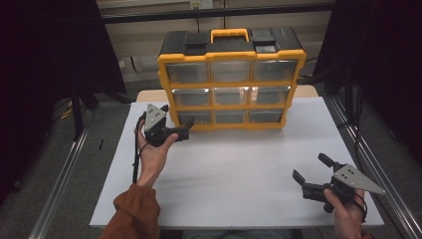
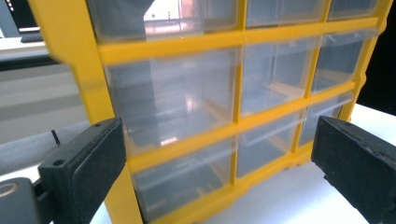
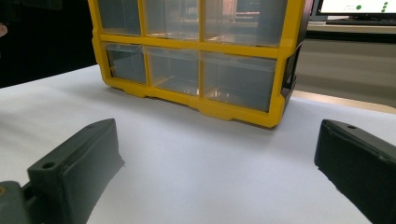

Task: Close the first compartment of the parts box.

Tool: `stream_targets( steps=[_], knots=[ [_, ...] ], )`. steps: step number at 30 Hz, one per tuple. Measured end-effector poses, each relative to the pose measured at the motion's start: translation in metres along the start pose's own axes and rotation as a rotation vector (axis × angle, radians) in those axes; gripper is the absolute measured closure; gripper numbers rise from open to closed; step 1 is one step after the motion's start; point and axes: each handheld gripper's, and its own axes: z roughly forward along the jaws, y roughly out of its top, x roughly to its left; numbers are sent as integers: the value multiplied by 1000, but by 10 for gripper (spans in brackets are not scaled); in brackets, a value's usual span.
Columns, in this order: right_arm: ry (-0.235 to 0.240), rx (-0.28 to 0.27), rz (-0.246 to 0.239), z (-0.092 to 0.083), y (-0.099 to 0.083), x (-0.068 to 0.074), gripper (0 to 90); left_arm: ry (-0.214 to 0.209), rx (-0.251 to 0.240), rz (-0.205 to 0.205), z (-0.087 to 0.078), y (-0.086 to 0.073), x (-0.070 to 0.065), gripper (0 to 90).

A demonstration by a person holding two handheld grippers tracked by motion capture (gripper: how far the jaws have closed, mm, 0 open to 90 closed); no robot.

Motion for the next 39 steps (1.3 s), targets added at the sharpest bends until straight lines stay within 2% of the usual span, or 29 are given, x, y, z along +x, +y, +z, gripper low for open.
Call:
stream_targets(
  steps=[2, 4, 5, 7, 8, 12, 13, 14, 17, 18, 20, 22, 25, 26, 28, 29, 31, 33, 36, 38, 39],
  knots=[
    [-2, 0, 1, 0, 0, 0, 0, -5, 10, -9, -4, -6, 1, 32],
    [-3, 0, 1, 0, 0, 0, 0, 11, 14, -20, -8, -11, 2, 33],
    [-3, 0, 0, 0, 0, 0, 0, -1, 8, -31, -10, -14, 2, 33],
    [-2, -3, -2, 0, 0, 0, 0, 13, 11, -45, -13, -19, 2, 33],
    [-4, -4, -1, 0, 0, 0, 0, 4, 21, -32, -15, -21, 3, 33],
    [-4, -4, 0, 0, 0, 0, 0, -2, 13, -52, -23, -28, 4, 33],
    [-1, -2, 1, 0, 0, 0, 0, 3, 25, -39, -26, -30, 4, 33],
    [-2, -3, 1, 0, 0, 0, 0, -7, 17, -38, -29, -32, 5, 32],
    [3, 1, 0, -1, 0, 0, 0, -10, 23, 10, -37, -38, 4, 32],
    [3, -2, 0, 0, 0, 0, 0, -5, 12, -4, -39, -40, 3, 32],
    [-1, -3, 1, 0, 0, 0, 0, 4, 25, 1, -45, -42, 5, 32],
    [1, -2, -2, 0, 0, 1, 0, 22, 10, 1, -51, -45, 4, 30],
    [0, 0, 0, 0, 0, 1, 0, 12, 17, -15, -60, -50, 6, 30],
    [-4, -2, 1, 0, 0, 1, 0, 20, 14, -2, -64, -52, 7, 31],
    [5, 3, 0, -1, 0, 0, 0, 32, -4, -15, -71, -59, 8, 40],
    [3, 0, -2, -1, 0, 1, 0, 54, 10, -3, -75, -62, 10, 41],
    [7, 3, -1, -1, 0, 1, 0, 39, 21, -19, -81, -67, 13, 42],
    [1, 1, 0, -1, 0, 0, 0, 44, 26, -27, -88, -69, 16, 43],
    [-1, 0, -2, -1, 0, 0, 0, 66, 16, -57, -99, -71, 18, 43],
    [-5, -2, 0, -1, 0, 0, 0, 65, 16, -78, -106, -73, 19, 43],
    [-5, -2, 0, -1, 0, 0, 0, 61, 27, -69, -110, -74, 19, 45]
  ],
)
